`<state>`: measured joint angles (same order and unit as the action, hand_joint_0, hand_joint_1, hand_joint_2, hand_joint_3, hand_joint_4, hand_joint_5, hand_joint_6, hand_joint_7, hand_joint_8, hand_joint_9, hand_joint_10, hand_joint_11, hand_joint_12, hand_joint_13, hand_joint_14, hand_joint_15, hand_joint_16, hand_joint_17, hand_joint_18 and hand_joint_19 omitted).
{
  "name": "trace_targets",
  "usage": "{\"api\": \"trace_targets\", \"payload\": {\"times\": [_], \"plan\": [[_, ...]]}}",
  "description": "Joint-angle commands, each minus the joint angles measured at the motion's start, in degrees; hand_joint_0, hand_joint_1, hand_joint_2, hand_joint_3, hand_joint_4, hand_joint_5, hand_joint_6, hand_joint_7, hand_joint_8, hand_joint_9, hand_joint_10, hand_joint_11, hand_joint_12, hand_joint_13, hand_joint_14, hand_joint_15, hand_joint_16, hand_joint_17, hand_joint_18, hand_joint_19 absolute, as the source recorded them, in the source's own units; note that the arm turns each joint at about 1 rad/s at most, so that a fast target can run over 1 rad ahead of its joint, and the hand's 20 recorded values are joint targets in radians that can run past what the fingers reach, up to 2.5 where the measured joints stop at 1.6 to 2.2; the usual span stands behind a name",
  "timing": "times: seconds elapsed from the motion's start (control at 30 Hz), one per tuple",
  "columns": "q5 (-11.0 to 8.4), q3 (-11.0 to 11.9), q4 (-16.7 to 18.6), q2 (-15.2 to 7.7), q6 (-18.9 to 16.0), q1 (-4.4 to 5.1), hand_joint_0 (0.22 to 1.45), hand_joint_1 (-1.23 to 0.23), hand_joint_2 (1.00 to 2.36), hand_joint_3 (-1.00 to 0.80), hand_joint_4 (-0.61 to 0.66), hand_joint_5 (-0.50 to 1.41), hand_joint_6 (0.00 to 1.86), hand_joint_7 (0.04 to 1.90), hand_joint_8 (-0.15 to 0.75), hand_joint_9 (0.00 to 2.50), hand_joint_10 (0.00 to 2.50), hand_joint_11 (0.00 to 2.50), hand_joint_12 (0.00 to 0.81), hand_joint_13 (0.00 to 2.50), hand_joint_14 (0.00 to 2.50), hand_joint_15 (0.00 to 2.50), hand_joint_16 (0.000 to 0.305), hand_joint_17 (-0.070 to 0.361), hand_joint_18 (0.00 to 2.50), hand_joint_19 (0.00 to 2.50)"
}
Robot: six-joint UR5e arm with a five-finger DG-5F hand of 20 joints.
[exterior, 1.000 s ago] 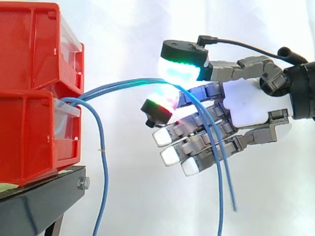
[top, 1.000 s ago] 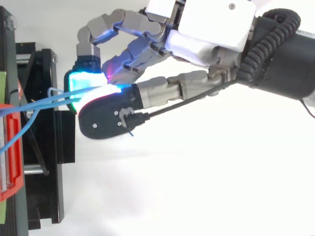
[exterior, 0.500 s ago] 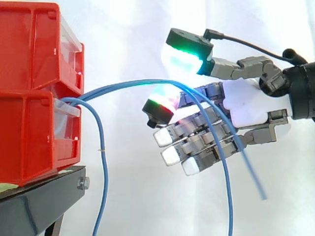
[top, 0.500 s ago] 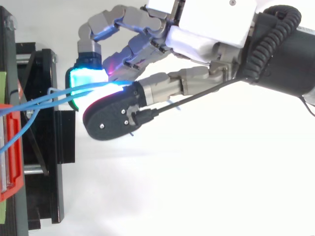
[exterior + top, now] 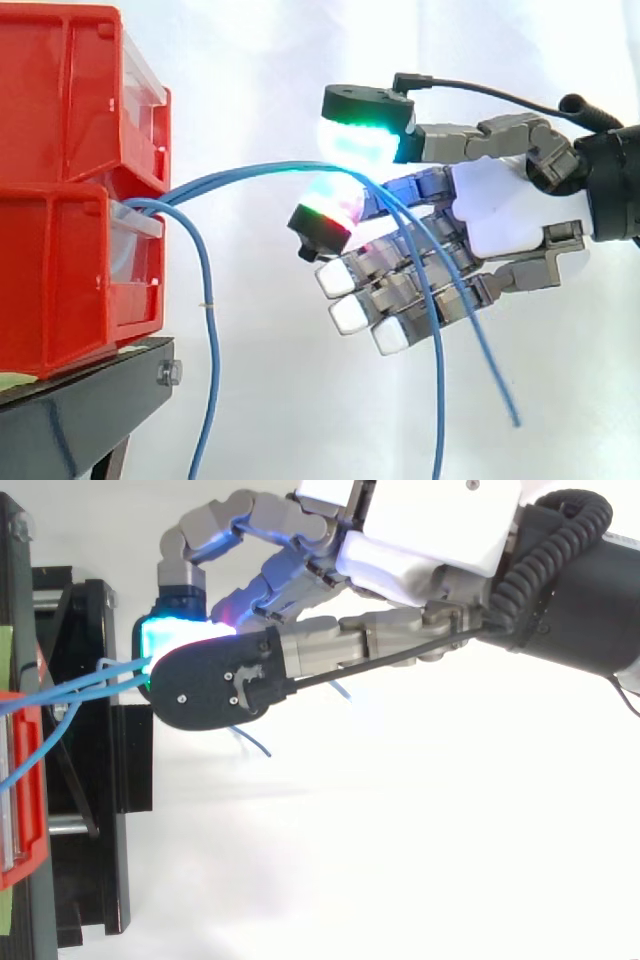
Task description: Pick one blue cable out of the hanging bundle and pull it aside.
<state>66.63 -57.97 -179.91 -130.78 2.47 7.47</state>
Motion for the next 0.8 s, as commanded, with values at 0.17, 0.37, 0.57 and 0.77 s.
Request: {"api": "trace_targets", "payload": {"times": [0.17, 0.37, 0.57, 0.77], "plan": [[-0.01, 0.4, 0.0, 0.0, 0.3, 0.0, 0.68, -0.88, 1.02, -0.23, -0.02, -0.18, 0.88, 1.12, 0.24, 0.8, 0.01, 0.46, 0.38, 0.77, 0.02, 0.41, 0.055, 0.124, 0.7, 0.41], [-0.01, 0.4, -0.7, 0.0, 0.3, 0.0, 0.78, -0.95, 1.0, -0.45, -0.08, -0.18, 0.9, 1.21, 0.212, 0.79, 0.02, 0.45, 0.362, 0.76, 0.01, 0.38, 0.052, 0.118, 0.7, 0.36], [0.08, 0.4, -0.9, 0.0, 0.3, 0.0, 0.65, -0.94, 1.0, -0.5, 0.0, -0.16, 0.89, 1.15, 0.204, 0.83, 0.02, 0.46, 0.359, 0.78, 0.02, 0.39, 0.051, 0.115, 0.71, 0.38], [0.08, 0.4, -0.9, 0.0, 0.3, -0.08, 0.45, -0.72, 1.0, -0.5, 0.08, -0.14, 0.86, 1.13, 0.278, 0.93, 0.01, 0.46, 0.421, 0.84, 0.02, 0.41, 0.063, 0.141, 0.78, 0.44]]}}
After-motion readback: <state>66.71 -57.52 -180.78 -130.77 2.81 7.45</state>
